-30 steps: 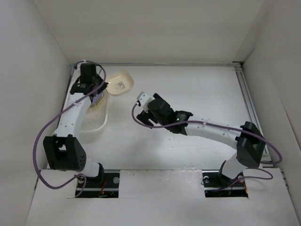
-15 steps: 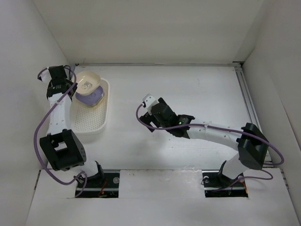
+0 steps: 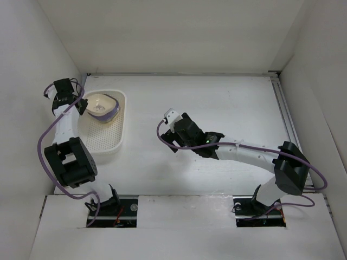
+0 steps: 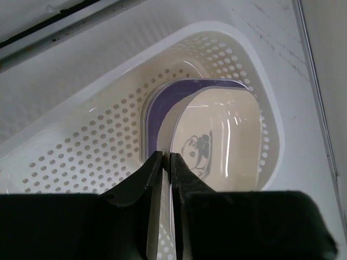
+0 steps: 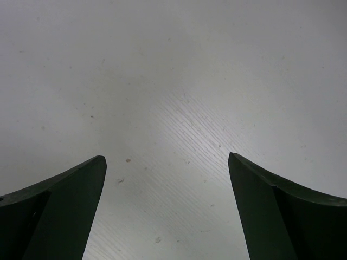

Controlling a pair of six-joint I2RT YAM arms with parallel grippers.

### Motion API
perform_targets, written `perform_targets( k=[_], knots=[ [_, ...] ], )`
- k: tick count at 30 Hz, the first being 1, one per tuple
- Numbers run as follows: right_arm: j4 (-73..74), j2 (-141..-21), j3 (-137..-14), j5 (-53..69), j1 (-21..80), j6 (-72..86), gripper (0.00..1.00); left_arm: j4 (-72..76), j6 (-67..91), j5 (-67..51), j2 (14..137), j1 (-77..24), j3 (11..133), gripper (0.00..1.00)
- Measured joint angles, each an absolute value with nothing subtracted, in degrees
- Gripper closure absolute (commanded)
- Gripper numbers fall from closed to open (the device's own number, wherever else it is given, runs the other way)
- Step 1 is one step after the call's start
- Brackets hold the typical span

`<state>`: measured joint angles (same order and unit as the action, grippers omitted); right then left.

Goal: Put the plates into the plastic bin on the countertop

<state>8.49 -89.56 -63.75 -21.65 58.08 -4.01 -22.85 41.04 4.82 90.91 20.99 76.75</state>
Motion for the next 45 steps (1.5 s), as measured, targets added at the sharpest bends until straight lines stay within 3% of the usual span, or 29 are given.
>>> perform_targets(
  k=[2,7,11,19,27,34,39,45],
  knots=[
    [8.49,-89.56,-63.77,-21.45,58.08,-4.01,0.00,-22.76,41.04,3.84,91.83,20.91,76.84,0.89],
    [8.51,-89.54,-63.75,-21.17,58.08,-4.01,0.00,-22.55,41.54,2.28,93.78,20.88,76.90,0.58],
    [8.51,-89.54,-63.75,-21.12,58.08,-4.05,0.00,-22.63,41.87,2.11,93.91,20.86,76.99,0.01],
    [8.62,-89.23,-63.75,-22.11,58.11,-2.63,0.00,-25.23,40.53,3.77,90.08,19.14,77.38,0.00],
    [18.50,-81.36,-65.95,-31.29,57.74,9.23,0.00,-25.43,35.92,4.19,75.11,4.73,75.88,0.00],
    [32.60,-66.22,-69.65,-39.48,57.01,18.61,0.00,-26.26,29.71,0.56,60.38,5.34,65.12,0.00],
    [39.90,-51.99,-69.80,-42.30,57.01,21.39,0.00,-28.32,27.99,3.55,42.72,3.88,55.53,0.00],
    [48.49,-39.13,-71.31,-45.76,57.01,22.76,0.00,-28.42,28.36,8.10,23.03,-0.32,53.91,0.00]
  ],
)
